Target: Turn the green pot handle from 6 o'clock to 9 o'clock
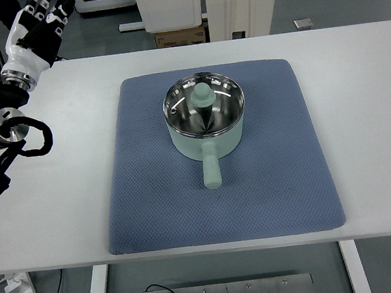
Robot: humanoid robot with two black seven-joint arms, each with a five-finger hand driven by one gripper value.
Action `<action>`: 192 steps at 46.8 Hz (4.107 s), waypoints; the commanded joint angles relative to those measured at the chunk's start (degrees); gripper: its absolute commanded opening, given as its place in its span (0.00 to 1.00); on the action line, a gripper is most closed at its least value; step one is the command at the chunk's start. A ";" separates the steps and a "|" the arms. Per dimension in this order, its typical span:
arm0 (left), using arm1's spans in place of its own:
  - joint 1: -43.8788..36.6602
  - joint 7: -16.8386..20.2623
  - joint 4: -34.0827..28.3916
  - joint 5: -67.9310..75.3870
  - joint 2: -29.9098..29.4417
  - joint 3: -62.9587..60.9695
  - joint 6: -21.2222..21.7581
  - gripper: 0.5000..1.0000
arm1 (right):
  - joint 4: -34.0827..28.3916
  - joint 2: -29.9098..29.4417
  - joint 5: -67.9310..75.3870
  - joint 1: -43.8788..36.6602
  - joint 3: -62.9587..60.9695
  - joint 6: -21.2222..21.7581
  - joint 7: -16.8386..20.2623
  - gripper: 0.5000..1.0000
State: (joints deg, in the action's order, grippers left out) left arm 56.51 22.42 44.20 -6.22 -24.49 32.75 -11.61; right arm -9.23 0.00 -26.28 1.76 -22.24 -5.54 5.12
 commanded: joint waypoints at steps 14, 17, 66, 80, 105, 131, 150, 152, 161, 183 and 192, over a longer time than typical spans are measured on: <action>0.62 -0.01 14.76 11.75 -7.23 2.14 -1.66 1.00 | 0.00 0.00 0.00 0.00 0.00 0.00 -0.02 1.00; 1.14 -0.01 17.40 13.60 -8.47 2.06 -1.75 1.00 | 0.00 0.00 0.00 0.09 0.00 0.00 -0.02 1.00; 8.09 -0.09 36.48 53.58 -12.51 1.27 -19.42 1.00 | 0.00 0.00 0.00 0.00 0.00 0.00 -0.02 1.00; 15.03 -0.09 37.98 61.32 -13.57 -8.39 -21.62 1.00 | 0.00 0.00 0.00 0.09 0.00 0.00 -0.02 1.00; 19.69 -0.09 38.06 75.47 -9.26 -15.17 -23.39 1.00 | 0.00 0.00 0.00 0.00 0.00 0.00 -0.02 1.00; 20.75 -0.27 37.89 85.93 -5.04 -18.68 -23.39 1.00 | 0.00 0.00 0.00 0.00 0.00 0.00 -0.02 1.00; 20.84 -0.62 37.89 90.15 -3.02 -21.94 -23.39 1.00 | 0.00 0.00 0.00 0.00 0.00 0.00 -0.02 1.00; 20.84 -0.71 37.89 90.15 -2.67 -22.20 -23.39 1.00 | 0.00 0.00 0.00 0.00 0.00 0.00 -0.02 1.00; 20.92 -0.80 37.89 91.91 -2.23 -24.39 -23.39 1.00 | 0.00 0.00 0.00 0.00 0.00 0.00 -0.02 1.00; 21.28 -0.88 36.83 98.50 -0.38 -29.93 -23.39 1.00 | 0.00 0.00 0.00 0.09 0.00 0.00 -0.02 1.00; 21.28 -0.97 36.66 98.94 0.14 -29.93 -23.39 1.00 | 0.00 0.00 0.00 0.00 0.00 0.00 -0.02 1.00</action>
State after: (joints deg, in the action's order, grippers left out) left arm 77.79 21.53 80.97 92.45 -24.39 2.80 -35.00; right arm -9.23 0.00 -26.28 1.78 -22.24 -5.54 5.10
